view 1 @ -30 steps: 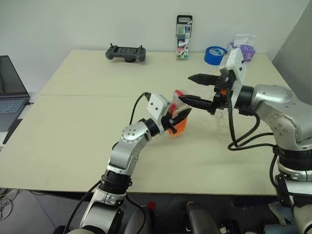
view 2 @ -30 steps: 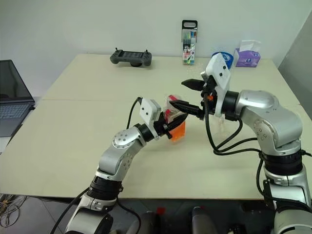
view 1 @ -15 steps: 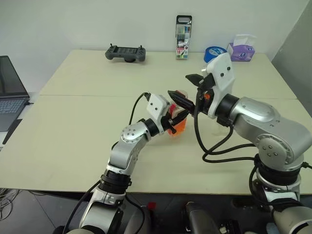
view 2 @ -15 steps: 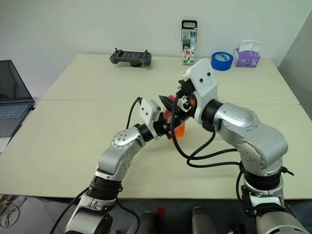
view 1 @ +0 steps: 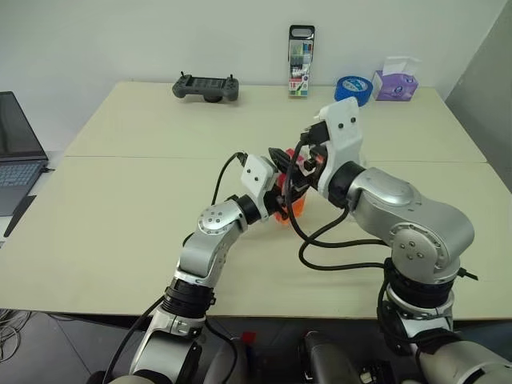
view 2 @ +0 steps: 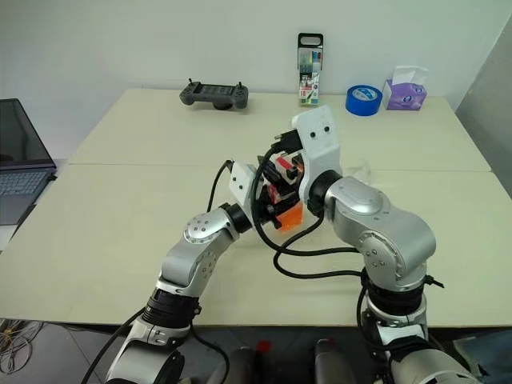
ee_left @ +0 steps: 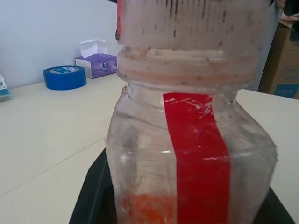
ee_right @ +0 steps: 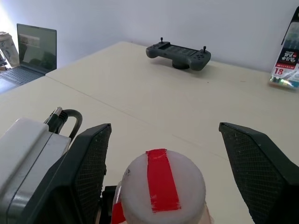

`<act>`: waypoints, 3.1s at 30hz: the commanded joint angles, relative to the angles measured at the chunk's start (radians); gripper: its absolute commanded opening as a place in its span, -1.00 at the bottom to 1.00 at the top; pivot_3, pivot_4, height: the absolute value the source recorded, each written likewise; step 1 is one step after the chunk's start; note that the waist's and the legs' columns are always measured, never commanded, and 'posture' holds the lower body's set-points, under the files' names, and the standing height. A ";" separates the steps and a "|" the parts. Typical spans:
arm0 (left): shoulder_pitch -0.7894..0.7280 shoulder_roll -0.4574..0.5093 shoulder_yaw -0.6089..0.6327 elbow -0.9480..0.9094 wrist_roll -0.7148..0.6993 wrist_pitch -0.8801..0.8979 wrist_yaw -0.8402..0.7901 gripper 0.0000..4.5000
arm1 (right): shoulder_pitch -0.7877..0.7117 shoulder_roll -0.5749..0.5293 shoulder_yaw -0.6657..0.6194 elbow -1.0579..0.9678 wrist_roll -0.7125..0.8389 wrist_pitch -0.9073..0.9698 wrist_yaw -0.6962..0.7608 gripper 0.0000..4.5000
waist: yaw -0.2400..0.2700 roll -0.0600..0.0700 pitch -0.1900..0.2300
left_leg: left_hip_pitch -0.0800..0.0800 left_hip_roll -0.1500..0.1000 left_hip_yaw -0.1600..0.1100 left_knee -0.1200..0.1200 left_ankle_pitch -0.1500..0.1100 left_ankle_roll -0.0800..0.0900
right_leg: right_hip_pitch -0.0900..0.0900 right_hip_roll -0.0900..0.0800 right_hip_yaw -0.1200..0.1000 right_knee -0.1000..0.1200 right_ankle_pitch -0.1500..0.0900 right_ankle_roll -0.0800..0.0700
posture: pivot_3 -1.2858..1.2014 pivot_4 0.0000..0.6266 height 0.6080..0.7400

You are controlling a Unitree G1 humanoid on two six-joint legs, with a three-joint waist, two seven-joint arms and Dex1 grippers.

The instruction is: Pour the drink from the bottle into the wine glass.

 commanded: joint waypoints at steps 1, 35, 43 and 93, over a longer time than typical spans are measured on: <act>-0.016 -0.005 0.004 -0.027 -0.003 -0.016 -0.002 -0.29 | -0.022 0.014 -0.005 -0.013 -0.023 0.014 -0.023 0.75 | 0.000 0.000 0.000 | 0.000 0.000 0.000 0.000 0.000 0.000 | 0.000 0.000 0.000 0.000 0.000 0.000 | 0.03 -0.52 1.00; -0.045 0.000 0.014 0.038 0.015 -0.055 -0.005 -0.29 | 0.028 -0.002 -0.094 -0.101 -0.018 0.094 0.044 0.75 | -0.001 0.000 0.000 | 0.000 0.000 0.000 0.000 0.000 0.000 | 0.000 0.000 0.000 0.000 0.000 0.000 | 0.03 -0.52 1.00; -0.048 0.003 0.021 0.042 0.015 -0.057 -0.005 -0.29 | 0.048 -0.010 -0.086 -0.124 0.012 0.108 0.078 0.75 | -0.001 0.000 0.000 | 0.000 0.000 0.000 0.000 0.000 0.000 | 0.000 0.000 0.000 0.000 0.000 0.000 | 0.03 -0.52 1.00; -0.121 0.215 0.410 0.694 0.056 -0.364 0.325 0.98 | 0.132 -0.099 0.126 0.060 0.049 -0.177 0.289 0.75 | -0.003 0.000 0.000 | 0.000 0.001 -0.002 -0.002 0.000 0.000 | -0.001 -0.002 -0.002 0.000 0.000 0.000 | 0.03 -0.52 1.00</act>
